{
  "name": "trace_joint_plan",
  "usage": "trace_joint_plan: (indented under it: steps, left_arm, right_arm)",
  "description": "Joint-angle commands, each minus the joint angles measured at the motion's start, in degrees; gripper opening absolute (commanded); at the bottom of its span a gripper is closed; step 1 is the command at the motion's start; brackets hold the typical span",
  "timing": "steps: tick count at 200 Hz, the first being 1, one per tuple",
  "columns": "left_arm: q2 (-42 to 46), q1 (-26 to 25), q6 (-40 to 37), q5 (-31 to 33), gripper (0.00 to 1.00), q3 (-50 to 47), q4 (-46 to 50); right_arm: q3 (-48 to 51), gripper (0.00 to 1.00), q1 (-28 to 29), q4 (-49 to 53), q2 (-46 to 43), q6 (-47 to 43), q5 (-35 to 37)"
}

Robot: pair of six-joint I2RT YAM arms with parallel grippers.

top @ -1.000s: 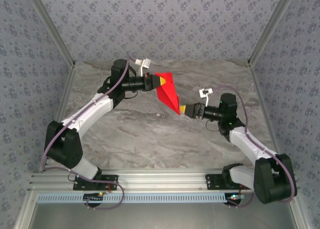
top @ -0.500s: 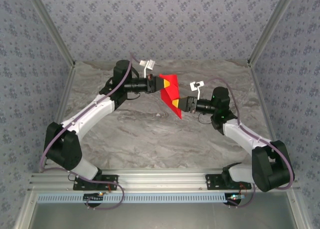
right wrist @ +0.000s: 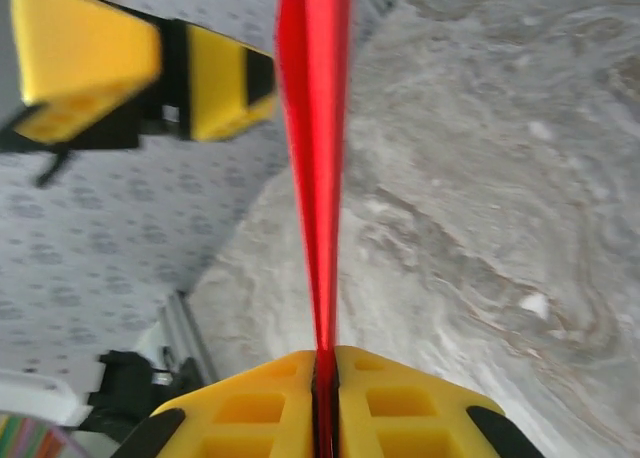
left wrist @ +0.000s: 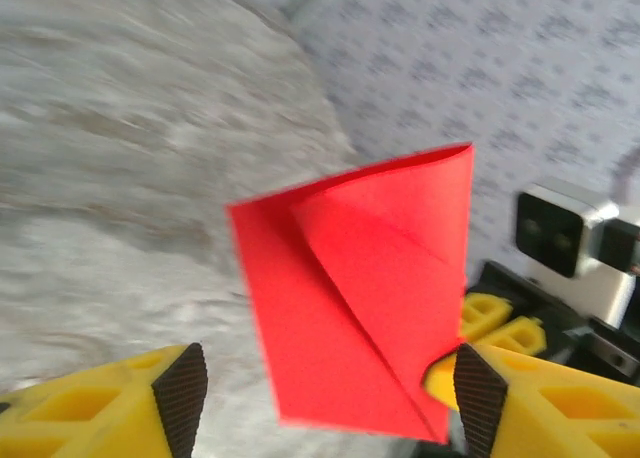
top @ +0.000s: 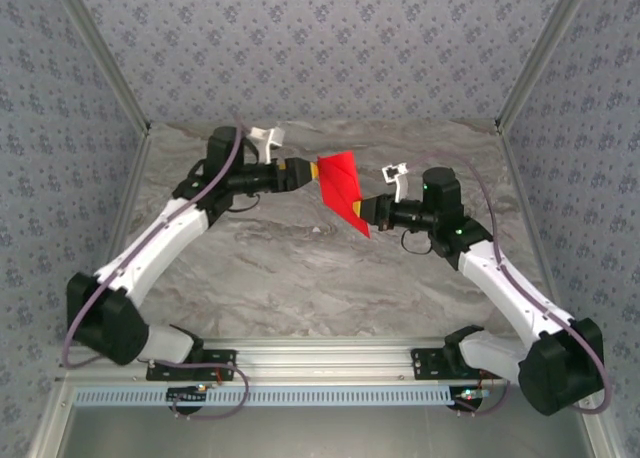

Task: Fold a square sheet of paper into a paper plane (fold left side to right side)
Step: Turn over the paper at the center of the table.

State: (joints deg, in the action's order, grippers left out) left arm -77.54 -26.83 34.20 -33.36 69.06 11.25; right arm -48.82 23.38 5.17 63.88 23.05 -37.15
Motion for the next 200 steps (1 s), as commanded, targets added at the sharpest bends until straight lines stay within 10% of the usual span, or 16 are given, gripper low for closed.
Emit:
trace_joint_plan:
  steps: [1, 55, 91, 153, 200]
  left_arm:
    - [7.5, 0.2, -6.3, 14.8, 0.7, -3.0, 7.9]
    - [20.1, 0.1, -5.4, 32.4, 0.73, -12.0, 10.2]
    - [24.5, 0.0, -4.8, 37.2, 0.74, -14.5, 11.1]
    - [24.7, 0.0, -3.8, 37.2, 0.75, -16.0, 10.1]
    - [22.6, 0.0, -0.1, 35.9, 0.75, -17.9, 7.9]
  right_arm:
    - [-4.9, 0.1, 5.5, 21.9, 0.3, -12.3, 20.7]
    - [-18.1, 0.07, 25.0, 43.6, 17.7, -13.3, 71.6]
    - [-27.7, 0.06, 32.1, 55.5, 34.6, -9.3, 90.6]
    - [-37.2, 0.05, 37.9, 59.4, 56.2, -9.6, 93.3]
    - [-37.4, 0.23, 39.5, 52.7, 56.3, -12.4, 77.7]
